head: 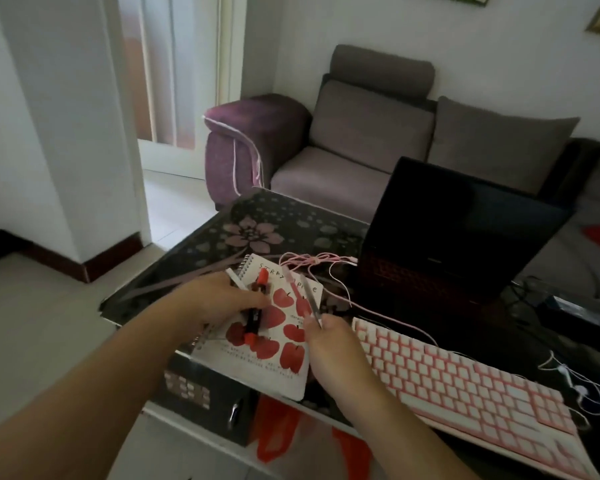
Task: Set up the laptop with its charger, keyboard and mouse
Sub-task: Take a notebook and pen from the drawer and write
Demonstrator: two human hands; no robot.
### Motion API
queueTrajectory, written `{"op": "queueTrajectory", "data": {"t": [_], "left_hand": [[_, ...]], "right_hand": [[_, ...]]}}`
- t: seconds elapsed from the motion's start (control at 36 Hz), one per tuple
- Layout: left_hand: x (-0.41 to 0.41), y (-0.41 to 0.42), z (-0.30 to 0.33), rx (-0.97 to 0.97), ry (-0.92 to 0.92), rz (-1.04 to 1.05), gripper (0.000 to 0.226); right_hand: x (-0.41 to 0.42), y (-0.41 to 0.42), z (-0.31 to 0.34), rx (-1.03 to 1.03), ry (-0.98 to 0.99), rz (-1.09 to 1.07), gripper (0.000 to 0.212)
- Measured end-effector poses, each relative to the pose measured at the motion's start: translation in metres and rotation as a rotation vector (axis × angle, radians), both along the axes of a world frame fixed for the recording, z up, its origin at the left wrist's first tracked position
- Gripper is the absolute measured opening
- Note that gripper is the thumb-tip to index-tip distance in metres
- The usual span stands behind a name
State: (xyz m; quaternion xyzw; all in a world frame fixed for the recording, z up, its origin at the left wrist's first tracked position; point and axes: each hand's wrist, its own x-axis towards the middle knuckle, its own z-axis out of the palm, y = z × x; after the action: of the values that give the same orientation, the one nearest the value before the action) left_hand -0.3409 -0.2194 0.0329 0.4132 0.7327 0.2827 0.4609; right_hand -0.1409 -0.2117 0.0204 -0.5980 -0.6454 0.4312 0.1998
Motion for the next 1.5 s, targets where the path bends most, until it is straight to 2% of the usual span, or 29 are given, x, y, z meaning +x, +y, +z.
{"op": "queueTrajectory", "data": {"t": [0.08,0.19,0.31,0.36,0.42,0.5,0.67,0.78,0.94,1.17,1.22,1.36,1.5], "left_hand": [[-0.006,0.009,-0.021,-0.028,0.232,-0.031,0.037],[-0.001,0.016,-0.034,-0.025,0.489,0.024,0.039],[0.004,0.019,-0.037,0.013,0.622,0.008,0.037],[0.006,0.02,-0.036,-0.002,0.661,-0.011,0.033],[0.006,0.02,-0.033,-0.021,0.683,-0.027,0.03],[0.006,0.017,-0.029,-0.037,0.728,-0.036,0.025],[0.011,0.014,-0.025,0.011,0.791,-0.019,0.02],[0.014,0.015,-0.023,0.008,0.776,-0.007,0.023],[0.005,0.017,-0.024,0.092,0.758,0.062,0.013],[-0.016,0.018,-0.024,0.095,0.512,0.127,0.013],[-0.02,0.017,-0.022,0.105,0.518,0.159,0.011],[-0.026,0.017,-0.028,0.061,0.573,0.161,0.026],[-0.03,0.017,-0.028,0.063,0.598,0.18,0.019]], "right_hand": [[-0.01,0.005,-0.014,0.076,-0.185,0.065,0.031],[-0.017,0.007,-0.02,0.241,-0.464,0.141,0.015],[-0.02,0.008,-0.016,0.318,-0.691,0.196,0.016],[-0.017,0.01,-0.014,0.325,-0.727,0.216,0.013],[-0.015,0.012,-0.013,0.324,-0.73,0.241,0.007],[-0.012,0.014,-0.015,0.334,-0.731,0.28,0.012],[-0.012,0.018,-0.019,0.389,-0.744,0.314,0.007],[-0.013,0.018,-0.021,0.415,-0.71,0.329,0.016],[-0.015,0.022,-0.025,0.396,-0.565,0.368,0.039],[-0.011,0.03,-0.034,0.296,-0.42,0.316,0.025],[-0.011,0.032,-0.034,0.273,-0.405,0.308,0.022],[-0.012,0.034,-0.034,0.262,-0.405,0.302,0.022],[-0.013,0.034,-0.035,0.26,-0.403,0.291,0.022]]}}
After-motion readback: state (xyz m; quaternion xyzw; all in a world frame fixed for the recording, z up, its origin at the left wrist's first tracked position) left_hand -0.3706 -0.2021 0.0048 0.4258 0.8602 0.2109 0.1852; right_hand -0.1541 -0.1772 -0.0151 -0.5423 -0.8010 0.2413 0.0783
